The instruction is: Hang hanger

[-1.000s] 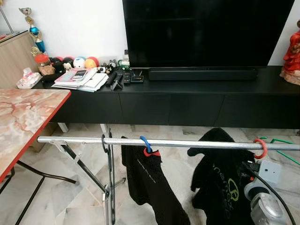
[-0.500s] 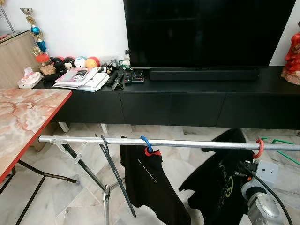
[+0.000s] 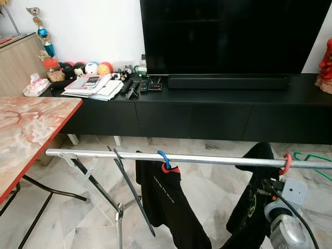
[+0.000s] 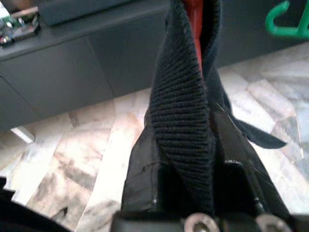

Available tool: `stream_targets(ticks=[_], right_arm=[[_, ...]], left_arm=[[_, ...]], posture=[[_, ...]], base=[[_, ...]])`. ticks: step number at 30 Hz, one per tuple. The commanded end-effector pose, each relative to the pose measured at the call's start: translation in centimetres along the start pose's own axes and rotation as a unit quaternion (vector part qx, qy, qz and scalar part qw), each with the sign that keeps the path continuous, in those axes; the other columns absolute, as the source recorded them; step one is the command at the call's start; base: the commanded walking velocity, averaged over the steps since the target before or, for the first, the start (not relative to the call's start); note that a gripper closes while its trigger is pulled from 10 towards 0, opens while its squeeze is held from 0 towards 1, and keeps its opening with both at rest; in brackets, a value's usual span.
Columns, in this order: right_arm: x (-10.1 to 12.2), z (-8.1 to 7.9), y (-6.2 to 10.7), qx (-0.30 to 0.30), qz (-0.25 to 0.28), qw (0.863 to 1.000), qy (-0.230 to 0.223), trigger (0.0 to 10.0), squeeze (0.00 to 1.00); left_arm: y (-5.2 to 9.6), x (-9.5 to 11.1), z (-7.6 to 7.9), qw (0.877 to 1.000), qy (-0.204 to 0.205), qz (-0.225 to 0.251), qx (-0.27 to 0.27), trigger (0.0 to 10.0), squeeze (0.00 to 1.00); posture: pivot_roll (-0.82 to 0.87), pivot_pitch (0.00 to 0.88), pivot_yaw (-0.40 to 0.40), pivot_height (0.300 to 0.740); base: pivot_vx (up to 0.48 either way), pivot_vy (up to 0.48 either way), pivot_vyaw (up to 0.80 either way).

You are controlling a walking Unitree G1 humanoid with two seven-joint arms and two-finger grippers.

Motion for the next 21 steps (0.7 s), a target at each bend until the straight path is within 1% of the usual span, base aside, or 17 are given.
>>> stream_targets(ticks=[1,3,6,7,8,9,10,11,12,14,16,17,18,21], right_arm=[[2.0,-0.1,0.1,0.003,0.056,0.998,0.008,0.0,0.00],[2.0,-0.1,0.4,0.006,0.062,0.998,0.013,0.0,0.00],[1.6,0.2,1.9,0.019,0.077,0.996,0.035,0.0,0.00],[1.6,0.2,1.9,0.019,0.077,0.996,0.035,0.0,0.00],[1.3,0.2,2.5,0.025,0.077,0.996,0.041,0.0,0.00],[1.3,0.2,2.5,0.025,0.077,0.996,0.041,0.0,0.00],[0.5,0.3,3.4,0.037,0.067,0.996,0.049,0.0,0.00],[-0.2,0.3,3.8,0.043,0.055,0.996,0.058,0.0,0.00],[-0.2,0.3,3.8,0.043,0.055,0.996,0.058,0.0,0.00],[-0.9,0.4,4.2,0.048,0.043,0.996,0.068,0.0,0.00],[-1.4,0.4,4.6,0.057,0.034,0.995,0.069,0.0,0.00],[-1.7,0.4,4.9,0.067,0.027,0.995,0.071,2.9,0.00],[-2.1,0.3,5.1,0.077,0.018,0.994,0.077,10.0,0.00],[-2.4,0.2,5.4,0.087,0.010,0.993,0.082,10.0,0.00]], left_arm=[[0.1,-0.3,-0.5,1.000,-0.010,-0.006,0.007,10.0,0.00],[0.1,-0.3,-0.5,1.000,-0.010,-0.006,0.007,10.0,0.00],[0.1,-0.4,-0.6,1.000,-0.011,-0.008,0.008,10.0,0.00],[0.1,-0.4,-0.6,1.000,-0.011,-0.008,0.008,10.0,0.00],[0.1,-0.5,-0.6,1.000,-0.013,-0.009,0.007,10.0,0.00],[0.1,-0.5,-0.6,1.000,-0.013,-0.009,0.007,10.0,0.00],[0.1,-0.5,-0.6,1.000,-0.011,-0.010,0.008,10.0,0.00],[0.1,-0.6,-0.6,1.000,-0.002,-0.008,0.010,10.0,0.00],[0.1,-0.6,-0.6,1.000,-0.002,-0.008,0.010,10.0,0.00],[0.1,-0.7,-0.6,1.000,0.009,-0.006,0.012,10.0,0.00],[0.2,-0.8,-0.7,0.999,0.030,-0.006,0.017,10.0,0.00],[0.2,-0.9,-0.7,0.999,0.034,-0.006,0.019,10.0,0.00],[0.2,-1.0,-0.7,0.999,0.033,-0.009,0.022,10.0,0.00],[0.2,-1.1,-0.8,0.999,0.026,-0.011,0.023,10.0,0.00]], posture=[[0.02,0.000,0.060,0.740],[0.02,0.000,0.058,0.740],[0.00,0.000,0.061,0.740],[0.00,0.000,0.061,0.740],[-0.01,0.000,0.062,0.740],[-0.01,0.000,0.062,0.740],[-0.01,0.000,0.063,0.740],[-0.02,0.000,0.063,0.740],[-0.02,0.000,0.063,0.740],[-0.02,0.000,0.064,0.740],[-0.02,0.000,0.066,0.740],[-0.02,0.000,0.066,0.740],[-0.02,0.000,0.067,0.740],[-0.02,0.000,0.067,0.740]], base=[[0.000,0.000,0.00],[0.000,0.000,0.00],[0.000,0.000,0.00],[0.000,0.000,0.00],[0.000,0.000,0.00],[0.000,0.000,0.00],[0.000,0.000,0.00],[0.000,0.000,0.00],[0.000,0.000,0.00],[0.000,0.000,0.00],[0.000,0.000,0.00],[0.000,0.000,0.00],[0.000,0.000,0.00],[0.000,0.000,0.00]])
Point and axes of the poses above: a point about 5 cm out from each wrist's last joint towards the gripper, its own y axis pointing back from the gripper into the wrist, its own x axis along the axis of the wrist's last joint, z = x × y, the point moved 1 cm from there along -y, pointing out of the wrist towards the gripper, and after that the axes turned 9 degrees about y, right-handed, at the moved point
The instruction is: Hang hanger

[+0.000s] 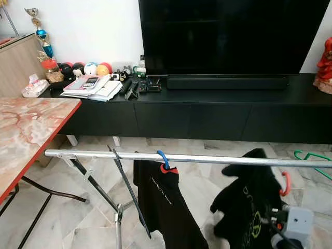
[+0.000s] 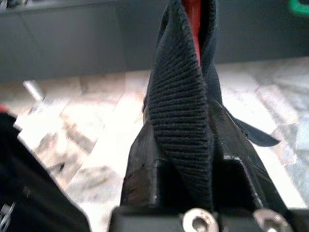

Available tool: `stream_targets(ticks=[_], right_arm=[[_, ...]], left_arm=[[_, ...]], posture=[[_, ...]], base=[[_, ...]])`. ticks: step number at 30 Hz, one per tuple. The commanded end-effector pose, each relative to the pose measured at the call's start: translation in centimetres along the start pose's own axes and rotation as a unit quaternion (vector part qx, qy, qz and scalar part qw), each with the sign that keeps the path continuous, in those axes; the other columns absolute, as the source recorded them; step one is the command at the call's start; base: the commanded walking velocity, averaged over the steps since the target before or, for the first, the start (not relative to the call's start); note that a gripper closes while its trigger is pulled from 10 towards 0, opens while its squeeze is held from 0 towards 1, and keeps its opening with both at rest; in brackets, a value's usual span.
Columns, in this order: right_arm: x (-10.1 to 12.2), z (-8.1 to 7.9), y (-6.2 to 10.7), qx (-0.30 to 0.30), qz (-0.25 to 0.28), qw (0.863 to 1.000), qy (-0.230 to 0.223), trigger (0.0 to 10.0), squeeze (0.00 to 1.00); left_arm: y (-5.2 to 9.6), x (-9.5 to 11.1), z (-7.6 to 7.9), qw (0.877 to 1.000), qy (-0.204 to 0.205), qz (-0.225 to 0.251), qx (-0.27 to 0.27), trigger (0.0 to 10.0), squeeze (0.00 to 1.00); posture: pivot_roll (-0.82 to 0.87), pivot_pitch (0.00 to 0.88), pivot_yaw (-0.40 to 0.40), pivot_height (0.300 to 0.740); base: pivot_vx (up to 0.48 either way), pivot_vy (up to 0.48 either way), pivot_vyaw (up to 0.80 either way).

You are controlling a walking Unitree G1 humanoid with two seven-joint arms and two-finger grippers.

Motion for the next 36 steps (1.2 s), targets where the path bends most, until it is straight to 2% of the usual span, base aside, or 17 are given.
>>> stream_targets(ticks=[1,5,12,36], right_arm=[[1.1,-0.1,-0.2,0.007,0.024,1.000,0.007,10.0,0.00],[-0.2,-0.4,-0.1,0.012,0.004,1.000,0.005,10.0,0.00],[-0.4,-1.1,-0.2,0.021,0.002,1.000,-0.004,10.0,0.00],[-0.3,-1.5,-1.9,0.022,0.004,1.000,-0.011,10.0,0.00]], left_arm=[[0.1,-0.5,-0.2,1.000,0.003,-0.008,0.005,10.0,0.00],[0.1,-0.7,-0.3,1.000,0.008,-0.010,0.003,10.0,0.00],[0.1,-0.9,-0.3,1.000,0.021,-0.011,0.004,10.0,0.00],[0.1,-1.3,-0.2,0.999,0.036,-0.011,0.005,10.0,0.00]], posture=[[-0.02,0.000,0.068,0.740],[-0.02,0.000,0.079,0.740],[-0.02,0.000,0.085,0.740],[-0.01,0.000,0.079,0.740]], base=[[0.000,0.000,0.00],[0.000,0.000,0.00],[0.000,0.000,0.00],[-0.286,0.000,0.00]])
Point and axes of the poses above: a point about 5 cm out from each wrist's last joint towards the gripper, its own y axis pointing back from the gripper into the wrist, its own x axis along the axis of the wrist's last joint, z = x × y, the point moved 1 cm from there along -y, pointing out of the wrist towards the gripper, and after that the axes turned 9 degrees about y, right-handed, at the moved point
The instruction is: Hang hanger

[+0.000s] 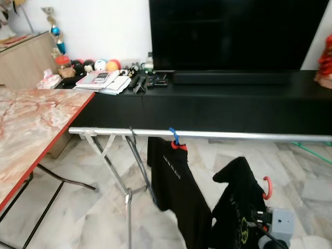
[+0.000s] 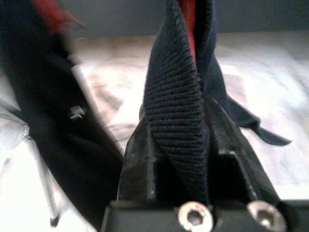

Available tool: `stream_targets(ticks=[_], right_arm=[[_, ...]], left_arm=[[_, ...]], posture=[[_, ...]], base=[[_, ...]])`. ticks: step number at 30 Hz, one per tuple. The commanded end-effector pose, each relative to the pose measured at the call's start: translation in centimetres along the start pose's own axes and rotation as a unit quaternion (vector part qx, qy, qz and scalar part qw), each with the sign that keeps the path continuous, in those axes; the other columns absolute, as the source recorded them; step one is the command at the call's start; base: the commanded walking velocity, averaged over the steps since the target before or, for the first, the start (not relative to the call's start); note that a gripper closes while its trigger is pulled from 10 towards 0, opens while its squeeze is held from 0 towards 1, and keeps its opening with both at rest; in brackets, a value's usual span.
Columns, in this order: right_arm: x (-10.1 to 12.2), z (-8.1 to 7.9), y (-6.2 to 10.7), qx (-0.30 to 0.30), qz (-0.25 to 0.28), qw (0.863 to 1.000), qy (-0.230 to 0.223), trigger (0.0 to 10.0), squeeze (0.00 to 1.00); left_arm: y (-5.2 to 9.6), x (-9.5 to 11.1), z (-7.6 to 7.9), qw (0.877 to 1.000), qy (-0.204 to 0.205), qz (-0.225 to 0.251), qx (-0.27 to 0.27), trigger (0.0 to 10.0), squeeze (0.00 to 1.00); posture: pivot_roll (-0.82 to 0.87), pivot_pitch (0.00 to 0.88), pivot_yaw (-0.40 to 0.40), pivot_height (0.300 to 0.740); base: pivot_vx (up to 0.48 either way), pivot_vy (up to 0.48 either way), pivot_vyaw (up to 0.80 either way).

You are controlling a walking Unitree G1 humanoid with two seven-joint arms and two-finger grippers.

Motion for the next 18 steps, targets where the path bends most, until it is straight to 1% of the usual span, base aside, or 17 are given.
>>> stream_targets(ticks=[1,18], right_arm=[[1.7,-0.3,-0.9,0.006,0.035,0.999,0.001,10.0,0.00],[2.8,0.1,-2.3,-0.001,0.048,0.999,0.002,10.0,0.00]], left_arm=[[0.3,-2.7,0.1,0.999,0.016,-0.042,0.001,10.0,0.00],[0.2,-2.0,0.2,0.999,0.036,-0.032,0.007,10.0,0.00]], posture=[[-0.01,0.000,0.078,0.740],[0.05,0.000,0.042,0.740]], base=[[-0.292,0.000,0.00],[-0.294,0.000,0.00]])
Point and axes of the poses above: a point about 5 cm out from each wrist's last joint towards the gripper, its own y axis pointing back from the gripper into the wrist, its own x axis along the axis of the wrist's last joint, z = x × y, the point moved 1 cm from there along -y, pointing out of the wrist towards the gripper, and after that the axes turned 9 degrees about y, right-handed, at the moved point
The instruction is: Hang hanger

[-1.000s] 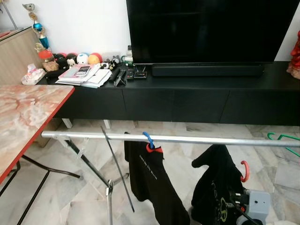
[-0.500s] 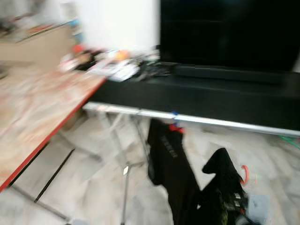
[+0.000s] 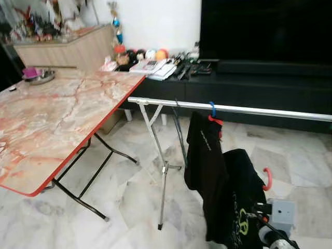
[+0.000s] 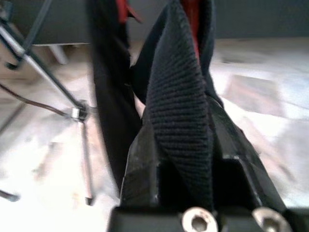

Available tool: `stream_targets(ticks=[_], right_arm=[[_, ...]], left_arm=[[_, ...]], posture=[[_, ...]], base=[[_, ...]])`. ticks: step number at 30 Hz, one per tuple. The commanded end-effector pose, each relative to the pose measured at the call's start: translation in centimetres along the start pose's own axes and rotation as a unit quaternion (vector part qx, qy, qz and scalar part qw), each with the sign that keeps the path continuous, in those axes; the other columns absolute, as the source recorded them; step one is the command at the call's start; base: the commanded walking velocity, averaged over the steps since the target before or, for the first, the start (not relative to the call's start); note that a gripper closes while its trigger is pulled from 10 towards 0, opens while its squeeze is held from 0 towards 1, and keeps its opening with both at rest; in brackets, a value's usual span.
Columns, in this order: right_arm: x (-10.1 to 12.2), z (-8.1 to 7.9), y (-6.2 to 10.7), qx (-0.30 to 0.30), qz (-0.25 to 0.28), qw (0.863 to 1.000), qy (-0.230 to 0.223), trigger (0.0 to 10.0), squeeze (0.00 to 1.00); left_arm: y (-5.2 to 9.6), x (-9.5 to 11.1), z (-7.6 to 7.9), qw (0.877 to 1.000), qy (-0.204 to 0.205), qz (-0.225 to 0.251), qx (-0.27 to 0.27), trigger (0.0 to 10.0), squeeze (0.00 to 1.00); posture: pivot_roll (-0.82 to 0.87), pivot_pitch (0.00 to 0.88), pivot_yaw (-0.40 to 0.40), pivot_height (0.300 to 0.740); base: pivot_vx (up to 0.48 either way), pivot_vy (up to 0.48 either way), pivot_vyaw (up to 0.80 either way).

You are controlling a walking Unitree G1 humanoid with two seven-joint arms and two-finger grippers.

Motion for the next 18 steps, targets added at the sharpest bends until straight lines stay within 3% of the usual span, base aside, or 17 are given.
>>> stream_targets(ticks=[1,7,16,18], right_arm=[[0.9,-0.6,-0.7,0.005,0.021,1.000,-0.006,10.0,0.00],[1.2,-0.6,-1.2,0.003,0.022,1.000,-0.006,10.0,0.00],[1.4,-0.7,-1.6,0.002,0.025,1.000,-0.007,10.0,0.00],[1.4,-0.7,-1.7,0.002,0.025,1.000,-0.006,10.0,0.00]], left_arm=[[0.1,-0.3,-0.6,1.000,0.011,-0.004,0.010,10.0,0.00],[0.1,-0.1,-0.6,1.000,0.021,-0.002,0.015,10.0,0.00],[0.0,0.0,-0.6,0.999,0.032,-0.004,0.018,10.0,0.00],[0.0,-0.1,-0.5,0.999,0.036,-0.005,0.017,10.0,0.00]], posture=[[0.06,0.000,0.040,0.740],[0.07,0.000,0.036,0.740],[0.08,0.000,0.032,0.740],[0.08,0.000,0.031,0.740]], base=[[-0.292,0.000,0.00],[-0.294,0.000,0.00],[0.000,0.000,0.00],[0.000,0.411,0.00]])
Point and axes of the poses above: a point about 5 cm out from each wrist's last joint towards the gripper, its own y axis pointing back from the gripper into the wrist, its own x axis along the axis of the wrist's last joint, z = x × y, the point moved 1 cm from there along -y, pointing out of the wrist towards the gripper, and after that the axes turned 9 degrees about y, right-handed, at the moved point
